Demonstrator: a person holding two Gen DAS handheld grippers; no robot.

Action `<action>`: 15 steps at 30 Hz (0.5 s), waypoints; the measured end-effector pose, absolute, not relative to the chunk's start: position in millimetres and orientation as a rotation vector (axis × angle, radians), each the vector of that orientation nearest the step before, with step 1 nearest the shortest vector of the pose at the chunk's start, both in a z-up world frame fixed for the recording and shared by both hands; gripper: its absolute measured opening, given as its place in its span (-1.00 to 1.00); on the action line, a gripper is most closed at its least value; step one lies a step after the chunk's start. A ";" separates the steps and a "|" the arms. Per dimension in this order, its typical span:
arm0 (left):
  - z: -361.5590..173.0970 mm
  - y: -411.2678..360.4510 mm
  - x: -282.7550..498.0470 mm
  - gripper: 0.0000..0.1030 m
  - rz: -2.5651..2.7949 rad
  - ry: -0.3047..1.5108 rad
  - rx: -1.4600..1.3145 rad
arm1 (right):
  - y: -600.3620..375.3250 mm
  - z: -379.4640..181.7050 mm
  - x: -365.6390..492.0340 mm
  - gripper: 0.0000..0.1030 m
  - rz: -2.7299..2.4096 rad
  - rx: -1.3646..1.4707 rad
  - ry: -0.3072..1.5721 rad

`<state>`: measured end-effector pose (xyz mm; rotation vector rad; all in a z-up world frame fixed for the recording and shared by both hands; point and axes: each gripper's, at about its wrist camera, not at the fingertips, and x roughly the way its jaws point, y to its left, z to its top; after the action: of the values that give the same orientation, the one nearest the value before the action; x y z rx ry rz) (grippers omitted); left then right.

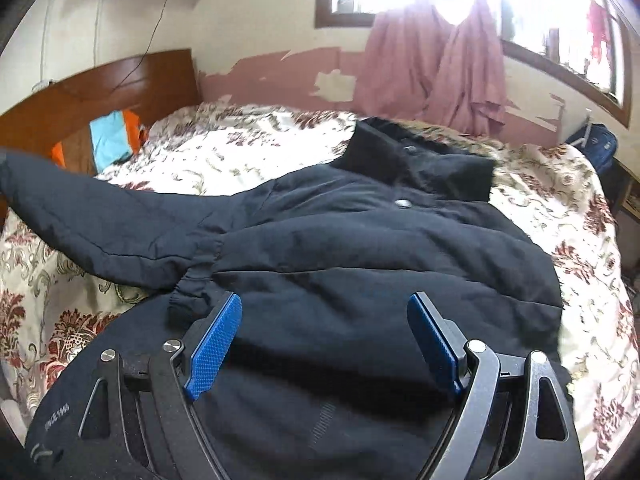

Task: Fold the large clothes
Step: 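Carry the sleeve with the left tool across the jacket body and release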

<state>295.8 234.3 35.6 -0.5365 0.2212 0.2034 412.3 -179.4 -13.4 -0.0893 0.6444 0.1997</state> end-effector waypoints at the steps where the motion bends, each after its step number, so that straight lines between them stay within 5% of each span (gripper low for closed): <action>1: 50.0 218.5 299.6 -0.91 0.167 0.206 -0.494 | -188.8 -11.0 408.7 0.57 0.190 -0.075 0.640; 8: 120.6 86.8 329.2 -0.91 -0.082 0.183 -0.197 | -259.1 -3.6 381.3 0.57 0.115 0.051 0.624; 15: 117.2 -39.6 356.3 -0.91 -0.326 0.280 -0.039 | -331.9 -10.2 362.5 0.57 0.011 0.162 0.626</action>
<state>356.3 -39.6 117.2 -0.0386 0.2797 -0.3258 362.5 -331.9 -10.2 0.1617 0.6259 0.0114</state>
